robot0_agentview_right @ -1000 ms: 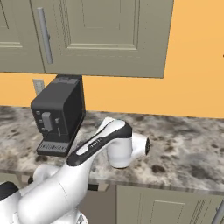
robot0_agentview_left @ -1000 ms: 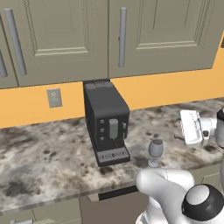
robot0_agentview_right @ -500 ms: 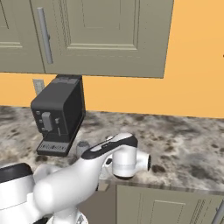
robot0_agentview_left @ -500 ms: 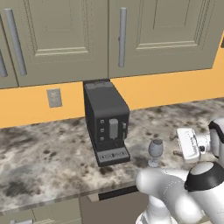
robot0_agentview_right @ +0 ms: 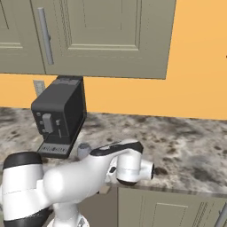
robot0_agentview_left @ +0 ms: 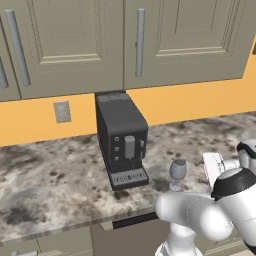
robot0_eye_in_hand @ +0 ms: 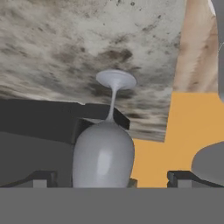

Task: Retrieve the wine glasses from the counter and place one next to each plate.

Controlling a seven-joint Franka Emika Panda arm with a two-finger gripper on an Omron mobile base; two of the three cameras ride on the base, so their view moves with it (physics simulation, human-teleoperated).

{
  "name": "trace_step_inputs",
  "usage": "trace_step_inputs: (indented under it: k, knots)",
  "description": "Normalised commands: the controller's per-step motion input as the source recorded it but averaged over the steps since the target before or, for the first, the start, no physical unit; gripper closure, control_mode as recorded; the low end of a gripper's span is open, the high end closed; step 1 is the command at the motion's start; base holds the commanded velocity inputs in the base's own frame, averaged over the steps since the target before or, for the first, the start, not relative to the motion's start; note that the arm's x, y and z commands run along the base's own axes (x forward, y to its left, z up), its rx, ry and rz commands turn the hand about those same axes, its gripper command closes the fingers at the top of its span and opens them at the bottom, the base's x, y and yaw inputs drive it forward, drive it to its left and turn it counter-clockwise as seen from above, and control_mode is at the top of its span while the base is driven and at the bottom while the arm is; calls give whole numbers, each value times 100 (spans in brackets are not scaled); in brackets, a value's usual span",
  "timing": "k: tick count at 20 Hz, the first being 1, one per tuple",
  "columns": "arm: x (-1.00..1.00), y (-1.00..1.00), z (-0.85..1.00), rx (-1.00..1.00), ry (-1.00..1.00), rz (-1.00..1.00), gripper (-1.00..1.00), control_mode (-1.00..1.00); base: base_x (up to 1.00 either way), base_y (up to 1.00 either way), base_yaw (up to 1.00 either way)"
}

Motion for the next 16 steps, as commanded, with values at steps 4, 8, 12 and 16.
trace_step_inputs:
  k: [4, 8, 12, 16]
  knots:
    - [0, 1, -1, 0, 1, 1, -100, -100, 0, 0, 0]
    - [0, 21, -18, -1, 7, 4, -100, -100, 0, 0, 0]
    - [4, 23, -12, -2, 10, 6, -100, -100, 0, 0, 0]
    - [15, 12, -6, 0, 8, 1, -100, -100, 0, 0, 0]
